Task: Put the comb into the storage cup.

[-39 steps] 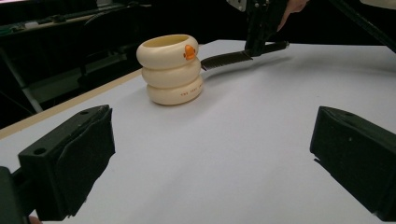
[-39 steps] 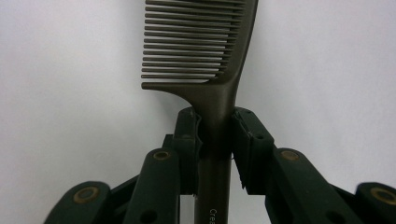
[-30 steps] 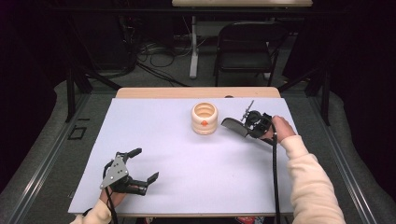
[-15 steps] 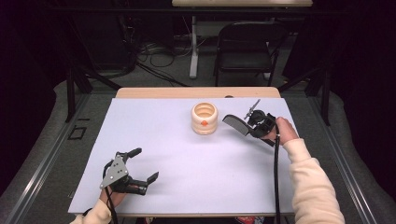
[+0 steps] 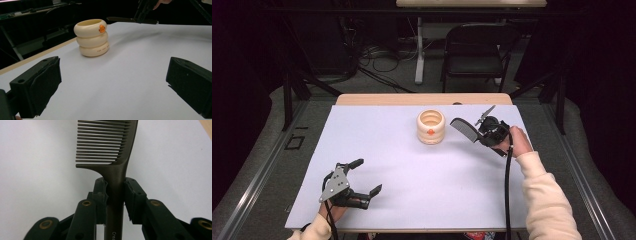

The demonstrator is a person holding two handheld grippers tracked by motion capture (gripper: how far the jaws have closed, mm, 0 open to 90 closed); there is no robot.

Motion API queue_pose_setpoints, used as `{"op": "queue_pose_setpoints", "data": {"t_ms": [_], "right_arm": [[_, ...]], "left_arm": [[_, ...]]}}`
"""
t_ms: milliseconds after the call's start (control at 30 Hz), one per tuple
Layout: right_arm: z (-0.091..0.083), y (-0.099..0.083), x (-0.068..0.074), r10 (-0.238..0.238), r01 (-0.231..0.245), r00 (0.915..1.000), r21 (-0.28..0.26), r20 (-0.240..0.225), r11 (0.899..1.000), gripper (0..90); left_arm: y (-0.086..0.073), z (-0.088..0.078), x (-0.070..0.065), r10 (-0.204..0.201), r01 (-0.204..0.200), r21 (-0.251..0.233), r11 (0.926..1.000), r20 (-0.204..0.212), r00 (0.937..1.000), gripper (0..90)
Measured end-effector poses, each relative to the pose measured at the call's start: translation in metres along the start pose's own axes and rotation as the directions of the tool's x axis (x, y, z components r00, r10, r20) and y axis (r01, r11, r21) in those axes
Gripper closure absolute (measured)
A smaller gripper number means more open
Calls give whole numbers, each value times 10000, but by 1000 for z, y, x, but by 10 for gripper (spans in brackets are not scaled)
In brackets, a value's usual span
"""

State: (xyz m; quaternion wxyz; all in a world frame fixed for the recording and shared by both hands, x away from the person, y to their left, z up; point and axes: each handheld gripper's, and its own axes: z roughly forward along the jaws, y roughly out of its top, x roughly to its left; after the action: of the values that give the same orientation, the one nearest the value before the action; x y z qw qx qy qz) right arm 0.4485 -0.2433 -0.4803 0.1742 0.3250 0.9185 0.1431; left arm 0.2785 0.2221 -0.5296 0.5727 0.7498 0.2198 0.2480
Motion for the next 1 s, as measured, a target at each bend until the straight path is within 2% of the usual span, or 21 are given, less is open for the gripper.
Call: {"op": "queue_pose_setpoints", "data": {"t_ms": [133,167,200,300,467,533,700,967,1000], "right_arm": [[-3,0,2,169,-169,9999,-392,-11,9991,723],[-3,0,2,47,-46,10000,-493,3,9988,723],[-5,0,3,235,-237,9997,-489,-45,9985,723],[-6,0,5,292,-293,9996,-863,-17,9958,723],[-8,-1,7,367,-371,9993,-1063,-52,9936,723],[-7,-2,6,455,-459,9989,-1325,-63,9901,723],[-9,-5,8,583,-593,9982,-1410,-111,9882,723],[-11,-9,9,825,-864,9962,-1910,-283,9778,723],[-11,-10,10,963,-1003,9949,-1881,-304,9770,723]], "left_arm": [[0,0,0,-17,17,12,10000,-1,10000,0],[0,-1,0,-3,3,2,10000,6,10000,1],[0,-1,0,21,-21,-14,10000,4,10000,1],[0,-1,1,-5,5,33,10000,-3,10000,1],[-1,0,1,-41,41,27,10000,22,10000,1],[0,0,1,-47,47,28,10000,6,10000,1],[0,0,1,-16,16,43,10000,17,10000,1],[0,0,0,6,-6,24,10000,-7,10000,1],[0,0,0,-14,14,39,10000,-5,10000,1]]}}
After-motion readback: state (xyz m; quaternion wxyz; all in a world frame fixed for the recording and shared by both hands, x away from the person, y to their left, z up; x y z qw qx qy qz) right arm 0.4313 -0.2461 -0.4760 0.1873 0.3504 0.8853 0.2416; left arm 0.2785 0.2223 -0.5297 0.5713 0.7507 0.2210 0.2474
